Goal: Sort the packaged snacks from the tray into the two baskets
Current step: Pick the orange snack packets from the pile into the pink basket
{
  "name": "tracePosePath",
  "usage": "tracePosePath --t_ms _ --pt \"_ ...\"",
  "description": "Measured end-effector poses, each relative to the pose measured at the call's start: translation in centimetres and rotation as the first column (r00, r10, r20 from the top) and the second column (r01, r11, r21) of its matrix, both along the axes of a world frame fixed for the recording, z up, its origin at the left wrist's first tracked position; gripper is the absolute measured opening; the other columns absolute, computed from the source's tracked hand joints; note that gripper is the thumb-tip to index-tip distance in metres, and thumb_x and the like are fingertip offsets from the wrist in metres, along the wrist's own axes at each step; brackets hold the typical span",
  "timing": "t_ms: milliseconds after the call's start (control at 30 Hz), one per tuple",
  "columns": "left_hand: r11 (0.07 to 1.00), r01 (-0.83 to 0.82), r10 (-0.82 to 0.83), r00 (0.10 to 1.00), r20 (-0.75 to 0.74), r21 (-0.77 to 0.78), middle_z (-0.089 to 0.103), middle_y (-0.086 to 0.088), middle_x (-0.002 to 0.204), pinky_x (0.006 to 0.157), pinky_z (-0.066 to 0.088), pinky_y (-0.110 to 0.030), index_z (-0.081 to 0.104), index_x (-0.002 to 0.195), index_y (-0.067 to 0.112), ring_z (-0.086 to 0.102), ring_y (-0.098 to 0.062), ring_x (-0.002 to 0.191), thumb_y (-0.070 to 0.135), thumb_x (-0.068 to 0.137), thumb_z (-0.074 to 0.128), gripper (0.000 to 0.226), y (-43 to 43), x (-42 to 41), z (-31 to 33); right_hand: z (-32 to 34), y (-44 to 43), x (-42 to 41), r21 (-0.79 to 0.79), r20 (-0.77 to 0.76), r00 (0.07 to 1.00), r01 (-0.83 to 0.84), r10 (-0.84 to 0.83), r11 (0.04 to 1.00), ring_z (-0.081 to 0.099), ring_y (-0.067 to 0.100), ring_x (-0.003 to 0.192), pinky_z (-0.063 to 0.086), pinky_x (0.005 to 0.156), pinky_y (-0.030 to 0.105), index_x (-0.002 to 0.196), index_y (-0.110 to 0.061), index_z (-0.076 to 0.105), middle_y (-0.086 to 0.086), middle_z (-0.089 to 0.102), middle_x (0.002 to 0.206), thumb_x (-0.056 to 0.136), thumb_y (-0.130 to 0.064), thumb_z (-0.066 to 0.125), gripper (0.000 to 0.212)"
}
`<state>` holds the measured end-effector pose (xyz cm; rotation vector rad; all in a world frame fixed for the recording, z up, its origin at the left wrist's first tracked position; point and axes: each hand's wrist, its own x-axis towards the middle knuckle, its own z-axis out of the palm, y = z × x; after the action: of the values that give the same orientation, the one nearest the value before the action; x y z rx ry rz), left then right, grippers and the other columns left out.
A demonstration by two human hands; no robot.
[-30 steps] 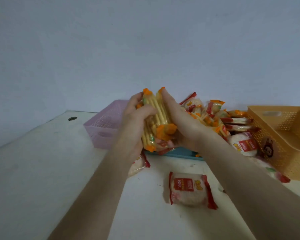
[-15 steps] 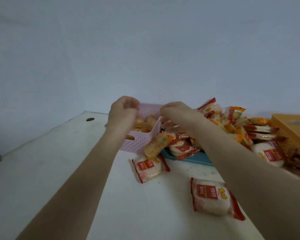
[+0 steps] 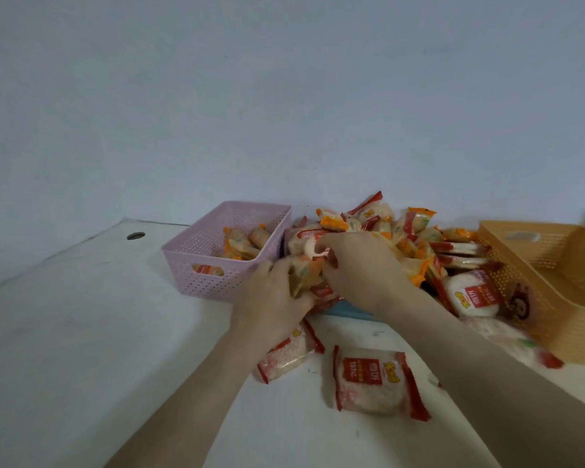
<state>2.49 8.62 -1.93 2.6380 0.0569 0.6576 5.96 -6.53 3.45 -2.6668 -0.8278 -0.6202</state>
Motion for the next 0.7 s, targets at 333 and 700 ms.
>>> tracePosePath --t_ms 333,700 --pt "0.944 0.121 -0.154 0.984 -0.089 -0.306 0.053 0.010 0.109 0.077 0.046 -0.027 0.035 0.131 0.022 0.059 -0.016 0.101 0.026 0.078 0.073 0.065 -2.9 2.5 1.3 -2.6 -7.2 2.2 -0.127 -0.237 0.951 0.170 -0.196 0.977 0.057 0.023 0.111 0.046 0.079 0.029 0.147 -0.036 0.030 -0.002 0.058 0.131 0.087 -0.036 0.062 0.068" --pt "0.946 0.288 -0.319 0.909 -0.267 -0.149 0.059 0.003 0.121 0.090 0.049 -0.039 0.048 0.126 0.022 0.057 -0.018 0.108 0.039 0.070 0.079 0.066 -5.6 2.9 1.3 -1.6 -7.5 1.2 0.240 -0.472 0.871 0.271 -0.132 0.932 0.052 0.029 0.123 0.042 0.086 0.035 0.149 -0.012 0.028 0.008 0.056 0.136 0.093 -0.049 0.052 0.072"
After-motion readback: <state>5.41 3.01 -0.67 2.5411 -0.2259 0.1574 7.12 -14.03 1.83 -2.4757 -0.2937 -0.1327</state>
